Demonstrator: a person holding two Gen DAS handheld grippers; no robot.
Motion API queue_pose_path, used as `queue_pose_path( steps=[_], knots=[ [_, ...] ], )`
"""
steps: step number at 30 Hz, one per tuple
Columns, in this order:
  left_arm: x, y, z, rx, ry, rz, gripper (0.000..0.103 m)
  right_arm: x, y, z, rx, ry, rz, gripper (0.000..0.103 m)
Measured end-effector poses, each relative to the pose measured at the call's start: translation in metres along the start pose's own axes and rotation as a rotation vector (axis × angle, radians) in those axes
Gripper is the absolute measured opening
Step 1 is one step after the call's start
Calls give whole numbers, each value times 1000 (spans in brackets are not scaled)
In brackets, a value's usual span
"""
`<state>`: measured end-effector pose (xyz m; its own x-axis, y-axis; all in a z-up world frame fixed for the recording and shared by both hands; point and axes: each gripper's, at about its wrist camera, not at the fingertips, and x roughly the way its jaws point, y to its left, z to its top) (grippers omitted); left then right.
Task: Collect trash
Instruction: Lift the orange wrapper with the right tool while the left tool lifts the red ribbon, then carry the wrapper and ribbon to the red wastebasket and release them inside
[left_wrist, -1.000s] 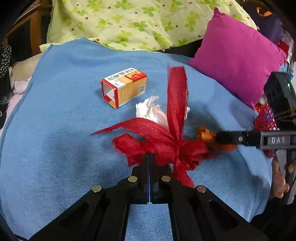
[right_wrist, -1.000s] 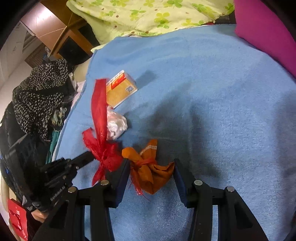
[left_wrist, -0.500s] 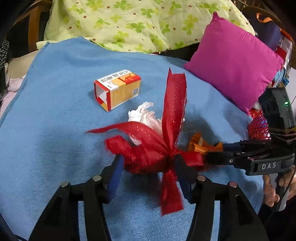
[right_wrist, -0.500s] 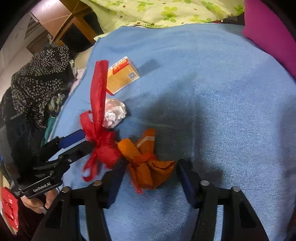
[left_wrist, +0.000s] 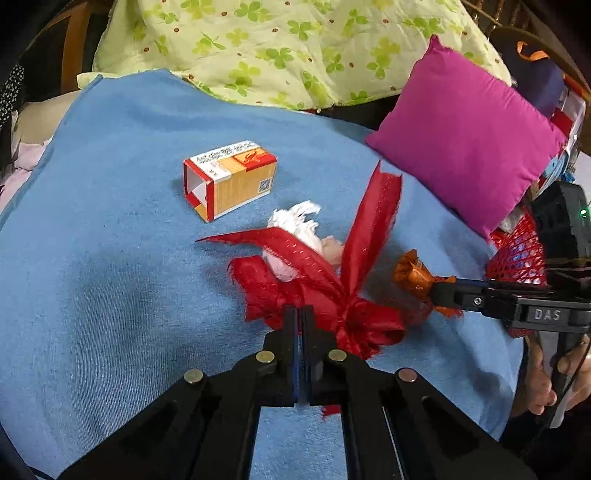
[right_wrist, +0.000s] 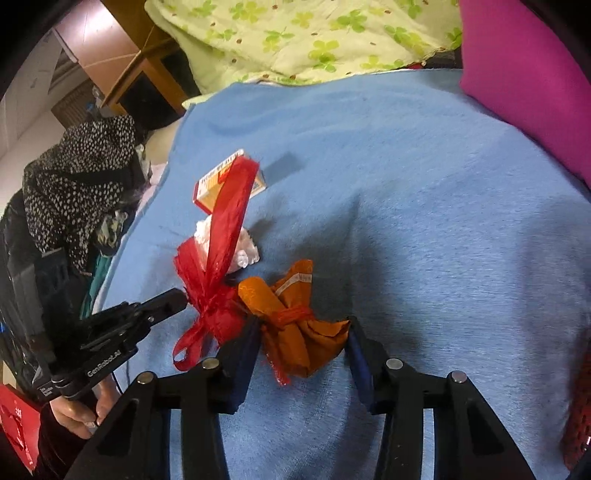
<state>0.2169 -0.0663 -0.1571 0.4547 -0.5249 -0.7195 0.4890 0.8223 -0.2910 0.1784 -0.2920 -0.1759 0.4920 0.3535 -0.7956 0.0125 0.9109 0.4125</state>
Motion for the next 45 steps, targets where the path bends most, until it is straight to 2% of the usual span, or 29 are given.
queue_pose_path(
  steps=[3,5,7,8,9,10,11,16,20,22,23,28,37,41,45],
  knots=[
    [-8,-7,-1,14,-20,-5,2,-8,-3,-1,6,-15,0,49],
    [-10,-14,-2,59,-26,26,2,-10,-4,-2,10,-22,0,49],
    [-7,-18,-2,75,-22,39,9,-10,-4,-2,8,-25,-8,49],
    [-4,-18,-1,70,-14,49,31,-10,-3,-2,7,-24,-10,49],
    [-3,-18,-1,64,-15,60,61,-9,-3,-3,8,-23,-9,49],
    [-2,-17,-1,54,-28,79,71,-9,-4,-3,9,-21,-9,49],
    [0,-15,1,39,-45,95,74,-8,-3,-3,8,-18,-8,49],
    [20,-8,9,-39,-8,52,74,-5,-1,-1,3,-16,-8,49],
    [39,-15,7,-24,40,66,73,-4,0,-1,-2,-18,-18,49],
    [43,-13,7,-46,59,38,55,-4,0,-1,-1,-20,-19,49],
    [43,-11,7,-63,60,32,51,-5,0,-1,-1,-21,-20,49],
    [35,-10,3,-102,40,39,44,-10,-5,0,2,-37,-27,49],
    [-26,-18,-6,-65,-86,74,44,-36,-3,-1,0,-116,-26,49],
    [-51,-16,-15,-74,-136,48,45,-57,7,-6,-12,-187,-26,49],
    [-68,-27,-22,-32,-198,67,46,-81,16,-19,-31,-267,-20,49]
  ],
)
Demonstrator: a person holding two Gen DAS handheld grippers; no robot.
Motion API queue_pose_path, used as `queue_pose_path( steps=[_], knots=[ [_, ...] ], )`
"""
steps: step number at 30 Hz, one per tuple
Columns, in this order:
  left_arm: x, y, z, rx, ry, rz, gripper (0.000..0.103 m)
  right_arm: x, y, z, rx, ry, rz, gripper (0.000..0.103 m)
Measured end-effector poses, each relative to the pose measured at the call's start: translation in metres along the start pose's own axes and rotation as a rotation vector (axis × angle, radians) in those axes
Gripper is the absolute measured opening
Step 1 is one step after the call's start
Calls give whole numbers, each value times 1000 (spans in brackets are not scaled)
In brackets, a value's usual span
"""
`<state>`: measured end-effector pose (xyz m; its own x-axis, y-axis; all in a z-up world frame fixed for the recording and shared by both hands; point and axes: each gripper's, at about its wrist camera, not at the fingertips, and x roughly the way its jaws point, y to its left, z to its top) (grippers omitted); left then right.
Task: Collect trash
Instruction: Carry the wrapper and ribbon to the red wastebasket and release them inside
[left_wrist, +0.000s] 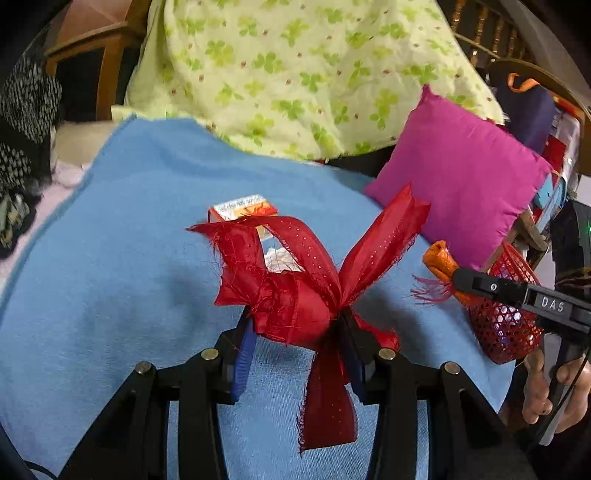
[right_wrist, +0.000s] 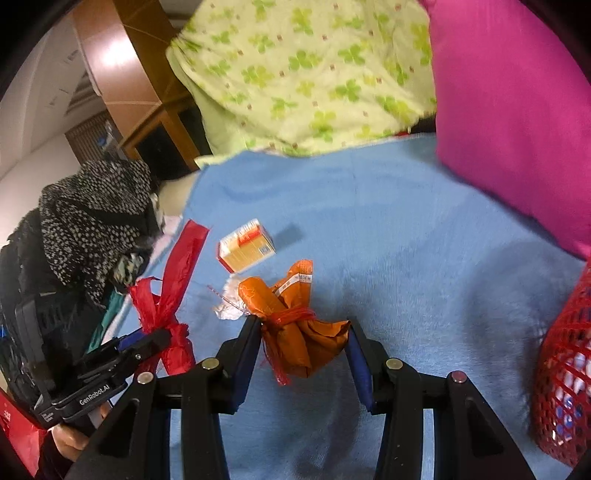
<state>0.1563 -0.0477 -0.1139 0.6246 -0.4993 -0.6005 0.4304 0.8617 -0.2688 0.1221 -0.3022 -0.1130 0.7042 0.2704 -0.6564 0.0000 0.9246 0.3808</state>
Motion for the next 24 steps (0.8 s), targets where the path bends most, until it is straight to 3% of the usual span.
queue_pose_path(
  steps=[11,24],
  knots=[
    [-28,-32,-18,5,-34,-55,47,-61,-3,-23,6,-146,3,49],
    [-67,-113,16,110,-149,-71,47,-137,-40,-25,73,-393,-14,49]
  ],
)
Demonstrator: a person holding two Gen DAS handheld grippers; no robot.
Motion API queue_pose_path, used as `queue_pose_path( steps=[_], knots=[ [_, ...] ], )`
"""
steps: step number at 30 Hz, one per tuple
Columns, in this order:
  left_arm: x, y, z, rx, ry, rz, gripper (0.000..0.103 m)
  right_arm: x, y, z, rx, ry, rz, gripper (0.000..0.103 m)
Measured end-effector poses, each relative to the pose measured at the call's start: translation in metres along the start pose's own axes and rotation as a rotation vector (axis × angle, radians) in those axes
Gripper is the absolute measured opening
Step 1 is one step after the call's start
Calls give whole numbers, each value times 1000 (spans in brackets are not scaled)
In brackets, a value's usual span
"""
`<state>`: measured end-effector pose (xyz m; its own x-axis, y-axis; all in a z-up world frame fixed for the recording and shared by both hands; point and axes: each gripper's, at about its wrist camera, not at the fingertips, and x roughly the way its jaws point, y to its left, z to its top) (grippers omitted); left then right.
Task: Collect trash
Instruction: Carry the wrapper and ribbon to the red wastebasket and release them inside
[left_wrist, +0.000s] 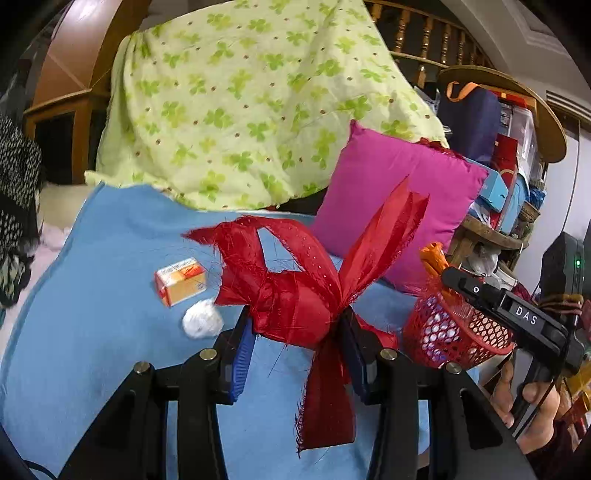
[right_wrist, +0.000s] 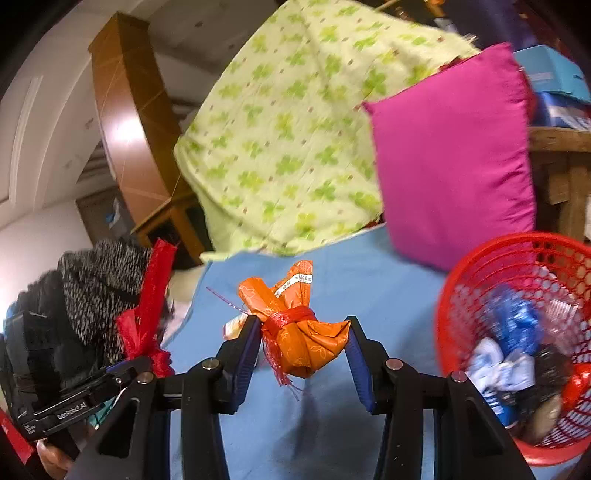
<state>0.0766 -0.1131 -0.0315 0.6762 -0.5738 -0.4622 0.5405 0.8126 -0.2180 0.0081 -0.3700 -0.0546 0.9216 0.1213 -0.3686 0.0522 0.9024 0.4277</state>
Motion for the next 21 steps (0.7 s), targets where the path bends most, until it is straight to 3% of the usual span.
queue_pose_path(
  steps=[11,21],
  knots=[
    [40,-84,31,139,29,17,47,-46,-68,21,95,-126,-121,49],
    [73,-153,54,255,29,-22,47,-73,-111,28,177,-186,-181,49]
  ],
)
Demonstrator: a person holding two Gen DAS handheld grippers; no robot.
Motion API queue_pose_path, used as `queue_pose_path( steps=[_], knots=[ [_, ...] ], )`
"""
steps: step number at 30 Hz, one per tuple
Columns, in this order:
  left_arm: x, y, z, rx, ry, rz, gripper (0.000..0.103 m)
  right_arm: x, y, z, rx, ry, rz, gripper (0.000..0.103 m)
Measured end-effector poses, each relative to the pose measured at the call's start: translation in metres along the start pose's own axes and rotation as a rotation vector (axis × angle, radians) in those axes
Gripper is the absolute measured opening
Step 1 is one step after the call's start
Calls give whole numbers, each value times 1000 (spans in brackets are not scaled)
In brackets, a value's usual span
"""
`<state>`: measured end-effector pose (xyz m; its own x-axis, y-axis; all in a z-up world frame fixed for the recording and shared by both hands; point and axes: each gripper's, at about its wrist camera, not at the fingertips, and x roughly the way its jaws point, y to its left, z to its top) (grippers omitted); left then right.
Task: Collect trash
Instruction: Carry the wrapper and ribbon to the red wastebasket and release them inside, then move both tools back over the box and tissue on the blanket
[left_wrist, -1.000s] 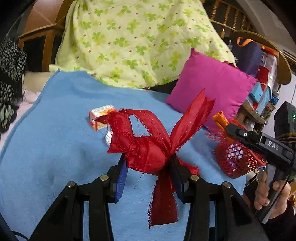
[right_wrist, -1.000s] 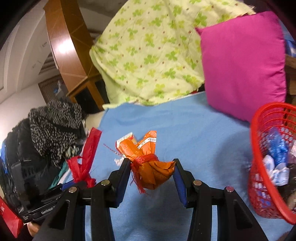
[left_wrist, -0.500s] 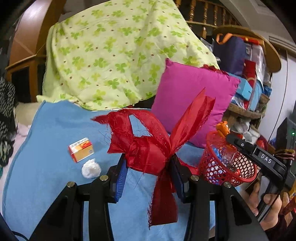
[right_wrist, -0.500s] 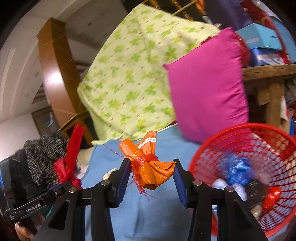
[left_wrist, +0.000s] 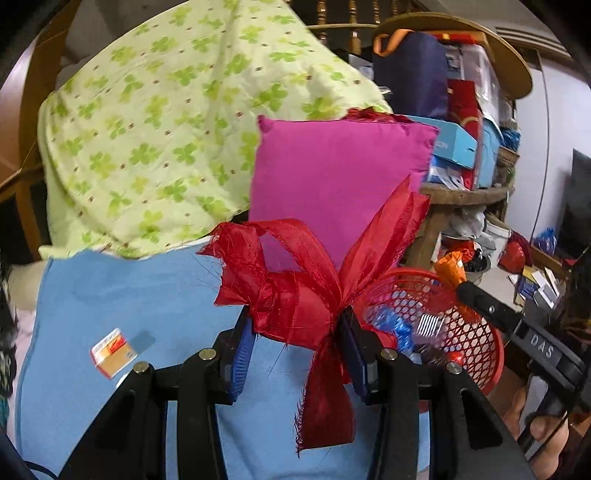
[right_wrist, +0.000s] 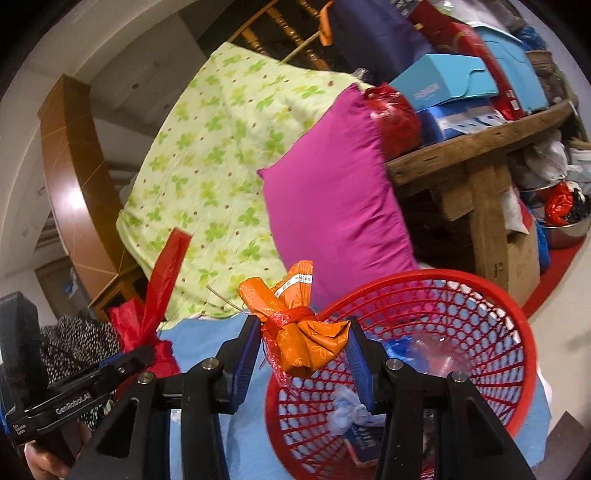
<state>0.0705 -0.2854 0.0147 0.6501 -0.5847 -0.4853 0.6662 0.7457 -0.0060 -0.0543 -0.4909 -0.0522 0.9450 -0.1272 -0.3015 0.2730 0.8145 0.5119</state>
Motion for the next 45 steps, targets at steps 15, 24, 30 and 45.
queue_pose_path(
  steps=[15,24,30,45],
  knots=[
    [44,-59,21,60,26,-89,47,-10,-45,11,116,-26,-49,49],
    [69,-72,11,31,92,-165,48,-14,-62,15,193,-57,-83,49],
    [74,-85,14,53,99,-198,63,-22,-73,17,241,-95,-109,49],
    [49,-39,-14,71,129,-69,73,-21,-42,15,160,-122,-114,50]
  ],
)
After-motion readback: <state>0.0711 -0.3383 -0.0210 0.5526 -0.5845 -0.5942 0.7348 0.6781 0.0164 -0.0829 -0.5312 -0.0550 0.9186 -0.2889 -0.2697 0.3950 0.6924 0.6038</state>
